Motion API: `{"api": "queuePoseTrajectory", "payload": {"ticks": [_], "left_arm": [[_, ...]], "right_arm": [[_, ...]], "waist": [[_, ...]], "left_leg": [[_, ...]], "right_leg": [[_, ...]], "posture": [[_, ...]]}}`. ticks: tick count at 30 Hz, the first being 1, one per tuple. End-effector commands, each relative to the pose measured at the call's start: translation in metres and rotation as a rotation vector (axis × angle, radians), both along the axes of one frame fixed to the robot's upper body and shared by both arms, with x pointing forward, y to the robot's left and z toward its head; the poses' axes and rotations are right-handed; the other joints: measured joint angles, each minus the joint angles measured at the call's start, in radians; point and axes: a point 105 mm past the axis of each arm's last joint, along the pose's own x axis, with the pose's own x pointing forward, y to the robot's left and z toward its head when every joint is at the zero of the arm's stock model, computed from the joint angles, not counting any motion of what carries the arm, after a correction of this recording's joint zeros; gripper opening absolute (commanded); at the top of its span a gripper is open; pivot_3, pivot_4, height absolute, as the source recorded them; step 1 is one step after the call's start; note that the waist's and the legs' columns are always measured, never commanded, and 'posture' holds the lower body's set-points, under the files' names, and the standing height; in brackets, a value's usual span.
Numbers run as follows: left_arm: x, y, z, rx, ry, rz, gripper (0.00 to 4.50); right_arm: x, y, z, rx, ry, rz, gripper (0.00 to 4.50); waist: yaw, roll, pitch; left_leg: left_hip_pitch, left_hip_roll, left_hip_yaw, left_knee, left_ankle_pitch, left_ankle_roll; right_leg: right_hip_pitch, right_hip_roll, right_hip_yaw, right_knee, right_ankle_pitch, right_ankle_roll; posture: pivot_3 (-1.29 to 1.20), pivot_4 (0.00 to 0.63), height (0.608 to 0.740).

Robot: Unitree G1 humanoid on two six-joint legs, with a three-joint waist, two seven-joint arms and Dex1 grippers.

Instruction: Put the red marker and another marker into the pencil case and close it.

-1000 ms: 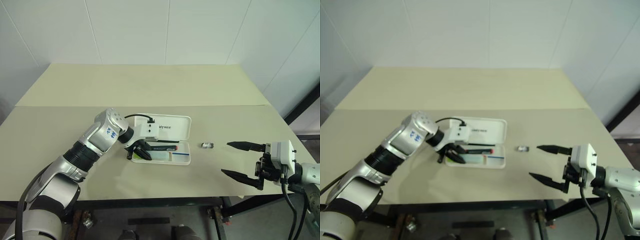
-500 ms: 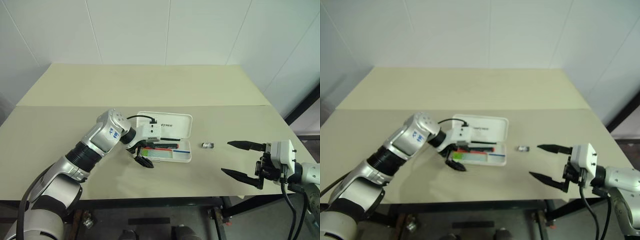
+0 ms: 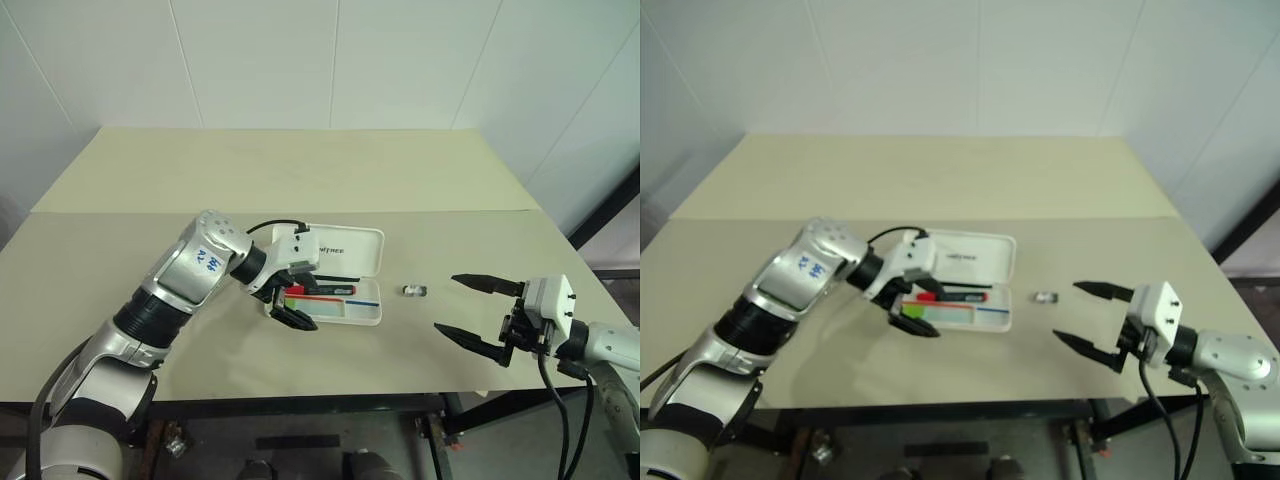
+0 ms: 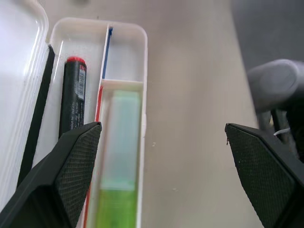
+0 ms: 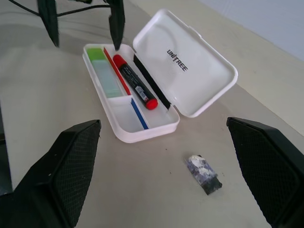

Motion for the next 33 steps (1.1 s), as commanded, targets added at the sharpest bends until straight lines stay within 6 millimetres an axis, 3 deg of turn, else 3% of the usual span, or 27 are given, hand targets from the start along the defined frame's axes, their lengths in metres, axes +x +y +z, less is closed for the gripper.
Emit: {"api": "queuePoseTrajectory", "payload": {"ticks": [1,7,12,19,22,29,33], "left_arm": [[-0.007,0.006,0.018,-0.094,-0.023,-0.023,4.47],[-0.009,0.030,0.028,-0.285,-0.068,-0.074,4.47],[-0.002,0.061,0.023,-0.371,-0.082,-0.032,4.47],[-0.013,0.082,0.018,-0.450,-0.097,-0.038,4.47],[-0.020,0.093,0.016,-0.495,-0.028,-0.030,4.47],[-0.031,0.114,0.031,-0.689,-0.020,-0.063,4.47],[-0.033,0.122,0.020,-0.624,-0.013,-0.053,4.47]], "right_arm": [[0.009,0.000,0.001,0.008,-0.030,-0.001,4.50],[0.053,-0.004,-0.015,-0.048,0.039,-0.073,4.50],[0.077,-0.004,-0.028,-0.125,0.130,-0.020,4.50],[0.087,-0.001,-0.041,-0.193,0.226,0.065,4.50],[0.093,0.005,-0.044,-0.212,0.237,0.100,4.50],[0.106,0.020,-0.046,-0.220,0.249,0.129,4.50],[0.109,0.020,-0.053,-0.234,0.271,0.108,4.50]], "waist": [[-0.001,0.000,0.000],[-0.014,0.001,0.000],[-0.025,0.001,0.000],[-0.028,0.001,0.000],[-0.037,0.001,0.000],[-0.054,0.001,0.000],[-0.058,0.002,0.000]], "left_leg": [[0.000,0.000,0.000,0.000,0.000,0.000],[0.001,0.001,0.001,0.000,0.001,0.000],[0.001,0.001,0.001,0.000,0.001,0.000],[0.001,0.002,0.000,-0.003,0.001,0.000],[0.001,0.001,0.001,-0.002,0.001,0.000],[0.002,0.002,-0.001,-0.001,0.001,-0.001],[0.002,0.002,-0.002,-0.002,0.001,-0.001]], "right_leg": [[0.000,0.000,0.000,0.000,0.000,0.000],[0.000,-0.001,0.000,0.000,0.001,-0.002],[0.000,-0.001,-0.001,0.000,0.001,-0.002],[-0.001,-0.001,-0.002,-0.001,0.001,-0.002],[-0.001,-0.002,-0.001,0.000,0.001,-0.002],[-0.001,-0.002,-0.003,0.002,0.001,-0.002],[-0.001,-0.002,-0.003,0.002,0.001,-0.002]], "posture": [[0.00,0.150,0.740],[0.00,0.150,0.740],[0.00,0.150,0.740],[0.00,0.150,0.740],[0.00,0.150,0.740],[0.00,0.150,0.740],[0.00,0.150,0.740]]}}
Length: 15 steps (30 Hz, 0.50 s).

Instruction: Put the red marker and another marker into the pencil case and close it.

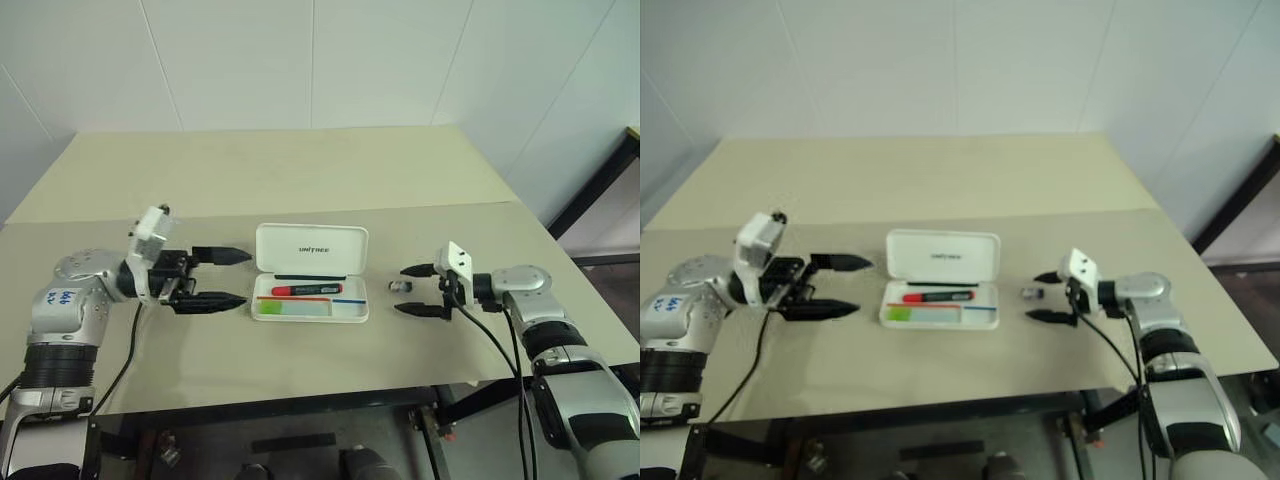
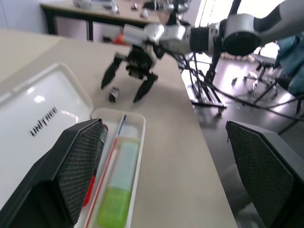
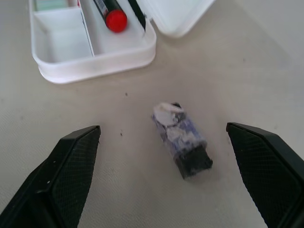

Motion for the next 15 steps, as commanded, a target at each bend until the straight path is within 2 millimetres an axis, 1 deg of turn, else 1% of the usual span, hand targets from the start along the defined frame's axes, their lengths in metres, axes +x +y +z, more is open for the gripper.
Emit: {"api": "queuePoseTrajectory", "payload": {"ticks": [1,4,5,6,7,10,13,14,15], "left_arm": [[-0.0159,0.0079,-0.0037,0.042,-0.006,-0.098,4.47],[-0.0202,0.0085,-0.0062,0.059,-0.011,-0.118,4.47],[-0.0216,0.0082,-0.0070,0.066,-0.015,-0.127,4.50],[-0.0215,0.0086,-0.0079,0.069,-0.016,-0.128,4.50],[-0.0214,0.0091,-0.0085,0.071,-0.017,-0.129,4.50],[-0.0208,0.0093,-0.0113,0.083,-0.020,-0.137,4.50],[-0.0182,0.0082,-0.0117,0.083,-0.027,-0.142,4.50],[-0.0172,0.0074,-0.0113,0.080,-0.030,-0.144,4.50],[-0.0163,0.0067,-0.0115,0.081,-0.033,-0.146,4.50]], "right_arm": [[0.0027,-0.0012,0.0011,-0.013,-0.012,-0.008,4.50],[0.0006,-0.0042,-0.0061,-0.035,0.024,-0.012,4.50],[0.0002,-0.0048,-0.0067,-0.033,0.027,-0.012,4.11],[0.0012,-0.0051,-0.0065,-0.025,0.026,-0.022,3.94],[0.0020,-0.0053,-0.0060,-0.018,0.025,-0.030,3.67],[0.0047,-0.0057,-0.0061,-0.017,0.019,-0.054,2.65],[0.0047,-0.0048,-0.0045,0.002,0.014,-0.053,1.70],[0.0049,-0.0049,-0.0037,0.006,0.009,-0.054,1.36],[0.0047,-0.0048,-0.0027,0.013,0.005,-0.052,0.93]], "waist": [[-0.004,0.000,0.000],[-0.006,0.000,0.000],[-0.008,0.000,0.000],[-0.010,0.000,0.000],[-0.010,0.000,0.000],[-0.013,0.000,0.000],[-0.019,0.000,0.000],[-0.021,0.000,0.000],[-0.022,0.000,0.000]], "left_leg": [[0.000,0.000,0.000,0.000,0.000,0.000],[0.000,0.001,-0.001,0.000,0.000,0.000],[0.000,0.001,-0.001,0.000,0.000,0.000],[0.001,0.001,-0.001,0.000,0.000,0.000],[0.001,0.001,-0.001,0.001,0.000,0.000],[0.003,0.001,0.000,0.002,0.000,0.001],[0.014,-0.001,0.001,0.001,0.000,0.001],[0.015,-0.001,0.001,0.000,0.000,0.001],[0.015,-0.001,0.001,0.001,0.000,0.001]], "right_leg": [[0.000,0.000,0.000,0.000,0.000,0.000],[0.000,0.000,0.000,0.000,0.000,0.000],[0.000,-0.001,0.000,0.000,0.000,0.000],[0.001,-0.001,0.000,0.000,0.000,0.000],[0.002,-0.001,0.000,0.000,0.000,0.000],[0.006,-0.001,-0.001,-0.001,0.001,0.000],[0.018,-0.001,0.000,-0.005,0.001,0.000],[0.019,-0.001,0.000,-0.005,0.001,0.000],[0.019,-0.001,0.000,-0.005,0.001,0.000]], "posture": [[0.00,0.150,0.740],[0.00,0.150,0.740],[0.00,0.150,0.740],[0.00,0.150,0.740],[0.00,0.150,0.740],[0.00,0.150,0.740],[0.00,0.150,0.740],[0.00,0.150,0.740],[0.00,0.150,0.740]]}}
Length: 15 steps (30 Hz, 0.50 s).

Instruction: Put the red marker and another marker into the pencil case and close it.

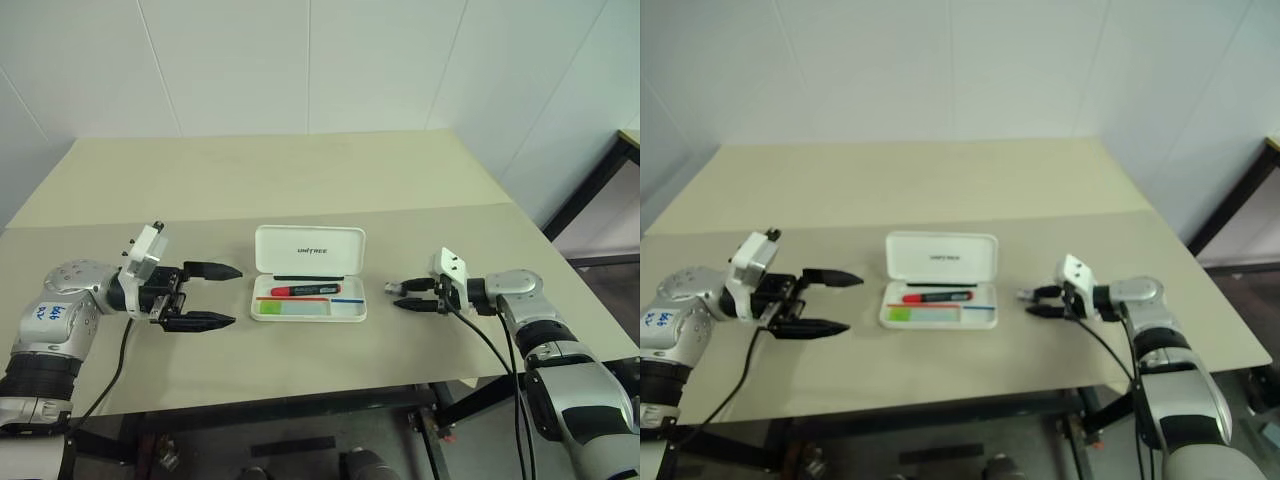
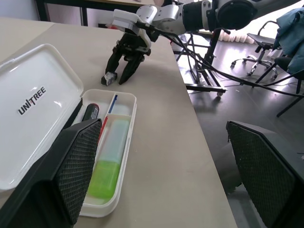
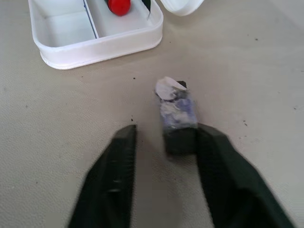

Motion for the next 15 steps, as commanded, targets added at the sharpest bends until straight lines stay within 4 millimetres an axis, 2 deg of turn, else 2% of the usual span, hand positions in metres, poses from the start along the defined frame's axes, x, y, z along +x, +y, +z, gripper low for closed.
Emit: {"api": "queuePoseTrajectory", "payload": {"ticks": [1,2,3,8,13,15], "left_arm": [[-0.009,-0.001,0.009,-0.002,-0.035,-0.121,4.50],[-0.008,-0.001,0.009,0.001,-0.035,-0.123,4.50],[-0.008,-0.002,0.008,-0.002,-0.036,-0.126,4.50],[-0.005,-0.008,0.010,-0.016,-0.044,-0.147,4.50],[-0.005,-0.008,0.005,-0.012,-0.025,-0.154,4.50],[-0.005,-0.009,0.004,-0.022,-0.009,-0.162,4.50]], "right_arm": [[0.003,-0.006,0.008,0.023,-0.036,-0.034,0.65],[0.003,-0.007,0.009,0.028,-0.040,-0.033,0.35],[0.003,-0.007,0.010,0.032,-0.047,-0.034,0.28],[0.000,-0.012,0.019,0.035,-0.089,-0.013,0.28],[-0.003,-0.006,0.051,0.041,-0.197,0.052,0.28],[-0.007,0.004,0.064,0.039,-0.217,0.102,0.28]], "waist": [[-0.002,0.000,0.000],[-0.003,0.000,0.000],[-0.003,0.000,0.000],[-0.003,0.000,0.000],[-0.007,0.003,0.002],[-0.007,0.003,0.002]], "left_leg": [[0.000,0.000,0.000,0.000,0.000,0.000],[0.000,0.000,0.000,0.000,0.000,0.000],[0.000,0.000,0.000,-0.001,0.000,0.000],[-0.001,0.000,-0.001,-0.003,0.000,-0.001],[-0.002,0.000,-0.002,-0.003,-0.002,-0.001],[-0.001,0.001,-0.003,-0.003,-0.002,-0.001]], "right_leg": [[0.000,0.000,0.000,0.000,0.000,0.000],[0.000,0.000,0.000,0.000,0.000,0.000],[-0.001,0.001,0.000,0.000,0.000,0.000],[-0.002,0.001,0.000,0.000,-0.001,-0.001],[-0.004,0.002,0.002,0.000,-0.001,0.000],[-0.004,0.002,0.002,0.000,-0.001,0.000]], "posture": [[0.00,0.150,0.740],[0.00,0.150,0.740],[0.00,0.150,0.740],[0.00,0.150,0.740],[0.00,0.150,0.740],[0.00,0.150,0.740]]}}
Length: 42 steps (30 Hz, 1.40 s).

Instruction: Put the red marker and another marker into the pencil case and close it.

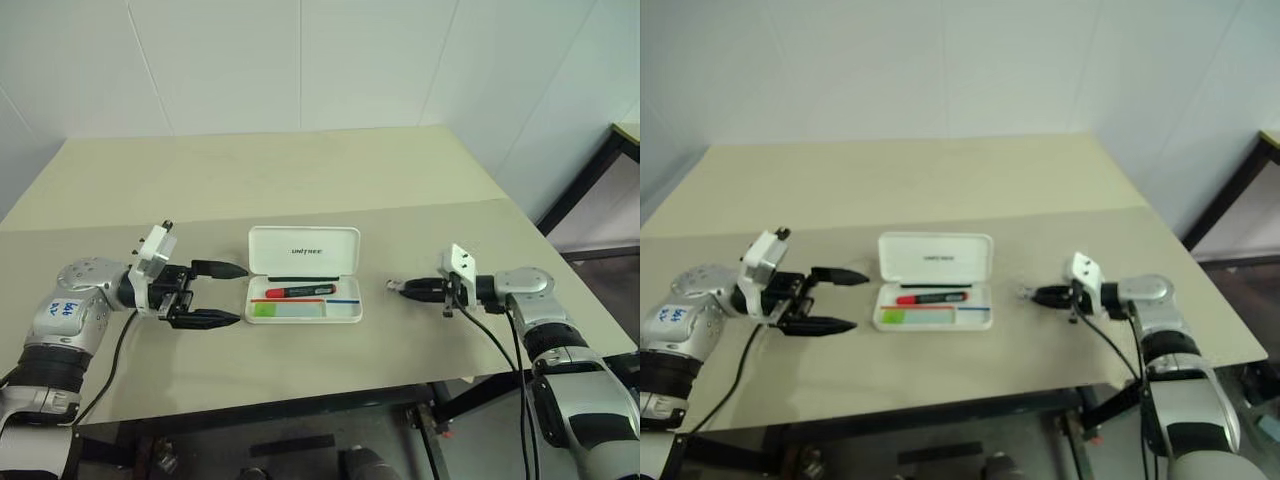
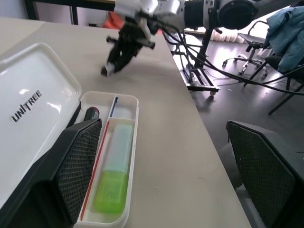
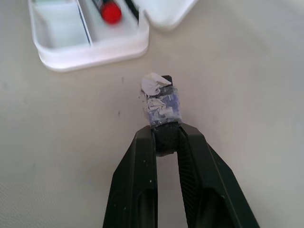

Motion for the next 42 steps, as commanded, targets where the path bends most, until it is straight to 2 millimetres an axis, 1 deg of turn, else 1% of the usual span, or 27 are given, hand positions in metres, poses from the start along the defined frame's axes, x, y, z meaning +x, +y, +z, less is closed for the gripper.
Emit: {"api": "queuePoseTrajectory", "payload": {"ticks": [1,3,4,6,9,15,17,22,30,32,33,36,42], "left_arm": [[-0.011,-0.002,0.009,-0.016,-0.013,-0.134,4.50],[-0.009,-0.003,0.005,-0.008,-0.016,-0.130,4.50],[-0.008,-0.003,0.004,-0.004,-0.017,-0.129,4.50],[-0.007,-0.003,0.000,0.015,-0.023,-0.128,4.50],[-0.004,-0.006,0.000,0.007,-0.042,-0.135,4.50],[-0.005,-0.008,0.001,-0.002,-0.051,-0.139,4.50],[-0.007,-0.007,0.000,-0.002,-0.051,-0.138,4.50],[-0.009,-0.004,0.000,-0.003,-0.048,-0.130,4.50],[-0.009,-0.005,-0.002,0.003,-0.041,-0.126,4.50],[-0.008,-0.005,-0.002,0.004,-0.035,-0.123,4.50],[-0.007,-0.006,-0.002,0.004,-0.031,-0.121,4.50],[-0.005,-0.007,-0.002,0.004,-0.027,-0.114,4.50],[-0.001,-0.010,-0.003,0.011,-0.029,-0.112,4.50]], "right_arm": [[-0.008,0.010,0.034,0.018,-0.079,0.073,0.28],[-0.020,0.027,0.039,0.004,-0.084,0.158,0.28],[-0.024,0.033,0.040,0.000,-0.085,0.182,0.28],[-0.029,0.047,0.039,0.003,-0.068,0.214,0.28],[-0.031,0.065,0.031,0.003,-0.028,0.245,0.28],[-0.028,0.086,0.016,0.004,0.039,0.264,0.28],[-0.026,0.090,0.010,-0.002,0.061,0.255,0.28],[-0.025,0.090,0.003,-0.013,0.076,0.253,0.28],[-0.023,0.089,0.000,-0.018,0.082,0.242,0.28],[-0.023,0.089,0.000,-0.021,0.085,0.237,1.00],[-0.023,0.089,0.000,-0.027,0.087,0.234,1.20],[-0.025,0.091,0.002,-0.024,0.080,0.240,2.19],[-0.025,0.090,0.008,-0.023,0.059,0.235,4.30]], "waist": [[0.002,0.000,0.000],[0.006,0.000,0.000],[0.006,0.000,0.000],[0.006,0.000,0.000],[0.005,0.000,0.000],[0.009,0.000,0.000],[0.008,0.000,0.000],[0.008,0.000,0.000],[0.006,0.000,0.000],[0.006,0.000,0.000],[0.006,0.000,0.000],[0.007,0.000,0.000],[0.007,0.000,0.000]], "left_leg": [[0.000,0.000,0.000,0.000,0.000,0.000],[0.000,0.001,-0.001,0.000,0.000,0.000],[0.000,0.001,-0.002,0.000,0.000,0.000],[0.000,0.000,-0.002,0.000,0.000,0.000],[0.000,0.000,-0.002,0.000,0.000,0.000],[-0.002,0.000,-0.003,0.000,0.000,0.000],[-0.002,0.000,-0.004,-0.001,-0.001,0.000],[-0.002,0.001,-0.004,-0.001,-0.001,0.000],[-0.002,0.001,-0.004,-0.001,-0.001,0.000],[-0.002,0.001,-0.004,-0.001,-0.001,0.000],[-0.002,0.001,-0.004,-0.001,-0.001,0.000],[-0.002,0.000,-0.004,-0.001,-0.001,0.000],[-0.003,0.000,-0.005,-0.001,-0.001,0.000]], "right_leg": [[0.000,0.000,0.000,0.000,0.000,0.000],[0.000,0.001,-0.001,0.000,0.000,0.000],[0.000,0.001,-0.001,0.000,0.000,-0.001],[0.000,0.000,-0.001,0.000,-0.001,-0.001],[0.000,0.000,0.000,0.000,-0.001,-0.001],[-0.001,-0.001,-0.001,0.000,-0.001,-0.001],[-0.002,-0.001,-0.001,-0.001,-0.001,-0.001],[-0.002,-0.001,-0.001,-0.001,-0.001,-0.001],[-0.002,0.000,-0.001,-0.001,-0.001,-0.002],[-0.002,0.000,-0.001,-0.001,-0.001,-0.002],[-0.002,0.000,-0.001,-0.001,-0.001,-0.002],[-0.002,0.000,-0.001,-0.001,-0.001,-0.002],[-0.002,0.000,-0.001,-0.001,-0.001,-0.002]], "posture": [[0.00,0.150,0.740],[0.00,0.150,0.740],[0.00,0.150,0.740],[0.00,0.150,0.740],[0.00,0.150,0.740],[0.00,0.150,0.740],[0.00,0.150,0.740],[0.00,0.150,0.740],[0.00,0.150,0.740],[0.00,0.150,0.740],[0.00,0.150,0.740],[0.00,0.150,0.740],[0.00,0.150,0.740]]}}
